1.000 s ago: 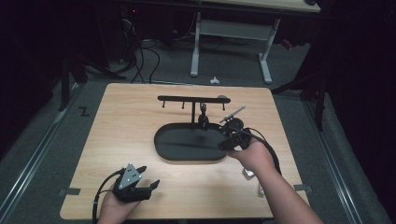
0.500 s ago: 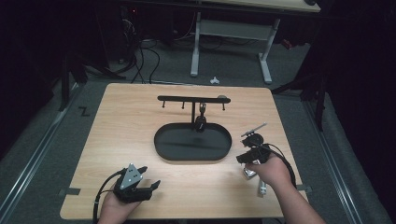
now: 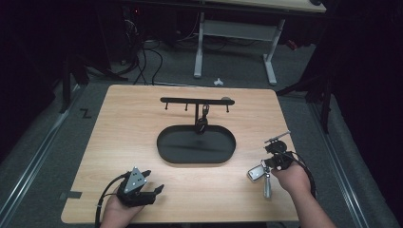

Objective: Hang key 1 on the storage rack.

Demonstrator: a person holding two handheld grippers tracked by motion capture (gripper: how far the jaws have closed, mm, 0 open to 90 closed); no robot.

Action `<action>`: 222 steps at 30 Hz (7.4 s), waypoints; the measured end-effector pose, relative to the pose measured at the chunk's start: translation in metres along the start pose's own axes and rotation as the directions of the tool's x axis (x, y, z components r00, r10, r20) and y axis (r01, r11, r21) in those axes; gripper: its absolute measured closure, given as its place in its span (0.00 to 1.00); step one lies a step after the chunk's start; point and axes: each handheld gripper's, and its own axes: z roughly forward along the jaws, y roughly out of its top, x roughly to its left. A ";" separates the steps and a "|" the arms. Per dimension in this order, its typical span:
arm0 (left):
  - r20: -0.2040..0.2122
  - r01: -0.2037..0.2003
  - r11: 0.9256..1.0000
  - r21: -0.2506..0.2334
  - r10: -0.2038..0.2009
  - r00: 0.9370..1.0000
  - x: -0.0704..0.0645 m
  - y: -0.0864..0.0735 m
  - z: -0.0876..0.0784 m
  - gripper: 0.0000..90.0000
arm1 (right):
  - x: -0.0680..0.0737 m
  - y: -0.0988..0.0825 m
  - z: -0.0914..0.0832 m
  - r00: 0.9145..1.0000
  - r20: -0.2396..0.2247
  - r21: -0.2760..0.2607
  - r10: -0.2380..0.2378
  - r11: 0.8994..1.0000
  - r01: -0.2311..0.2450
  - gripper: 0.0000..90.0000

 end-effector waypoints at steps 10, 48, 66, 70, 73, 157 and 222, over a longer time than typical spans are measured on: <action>0.004 0.000 1.000 0.006 0.000 1.000 0.000 -0.001 0.001 0.32 | 0.000 0.004 0.018 1.000 -0.020 0.000 -0.014 1.000 0.014 0.99; 0.011 -0.003 1.000 0.005 0.003 1.000 -0.001 0.000 0.000 0.32 | 0.026 -0.011 0.023 0.999 -0.042 0.030 0.018 0.999 -0.017 0.81; 0.009 0.006 1.000 0.000 -0.006 1.000 0.001 -0.001 0.000 0.32 | 0.044 0.012 0.028 0.997 -0.070 0.023 -0.044 0.999 0.046 0.83; 0.011 0.005 1.000 0.002 -0.005 1.000 0.001 -0.001 0.000 0.32 | 0.046 0.014 0.025 0.996 -0.071 0.023 -0.053 0.998 0.055 0.83; 0.011 0.003 1.000 0.004 -0.003 1.000 0.001 -0.001 0.000 0.32 | 0.047 0.014 0.022 0.995 -0.079 0.016 -0.064 0.998 0.065 0.83; 0.023 -0.001 1.000 -0.003 0.001 1.000 0.000 0.001 0.000 0.32 | 0.040 0.031 -0.048 0.979 -0.187 -0.114 -0.082 0.992 0.061 0.94; 0.023 0.005 1.000 -0.013 -0.005 1.000 0.003 0.000 -0.004 0.32 | 0.071 0.134 -0.116 0.984 -0.146 -0.292 -0.101 0.955 0.054 0.94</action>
